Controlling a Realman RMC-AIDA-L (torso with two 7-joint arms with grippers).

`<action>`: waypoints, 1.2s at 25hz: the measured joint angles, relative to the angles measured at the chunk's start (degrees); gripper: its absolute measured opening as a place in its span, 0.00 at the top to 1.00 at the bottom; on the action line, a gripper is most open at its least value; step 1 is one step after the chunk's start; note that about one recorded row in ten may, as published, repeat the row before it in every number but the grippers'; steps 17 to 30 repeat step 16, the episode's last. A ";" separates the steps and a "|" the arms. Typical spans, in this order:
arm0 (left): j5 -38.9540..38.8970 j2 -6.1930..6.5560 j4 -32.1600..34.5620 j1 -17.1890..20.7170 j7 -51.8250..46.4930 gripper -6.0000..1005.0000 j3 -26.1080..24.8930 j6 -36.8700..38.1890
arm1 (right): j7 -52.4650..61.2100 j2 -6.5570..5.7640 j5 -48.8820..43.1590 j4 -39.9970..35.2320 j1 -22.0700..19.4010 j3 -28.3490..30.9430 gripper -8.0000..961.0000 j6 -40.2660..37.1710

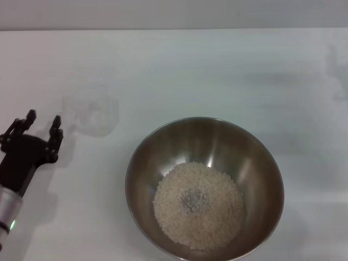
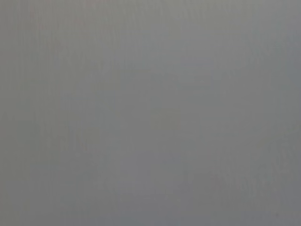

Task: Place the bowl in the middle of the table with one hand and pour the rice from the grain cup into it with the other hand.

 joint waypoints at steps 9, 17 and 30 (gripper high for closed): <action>-0.43 0.14 0.66 2.01 -15.37 0.44 -1.42 12.53 | -0.29 0.93 -4.83 0.53 -1.27 -0.18 0.49 1.73; -0.60 -0.16 0.90 -3.04 -18.89 0.42 -5.61 11.91 | 2.87 1.14 -15.66 0.62 -2.50 -0.20 0.49 3.98; -0.60 -0.16 0.90 -3.04 -18.89 0.42 -5.61 11.91 | 2.87 1.14 -15.66 0.62 -2.50 -0.20 0.49 3.98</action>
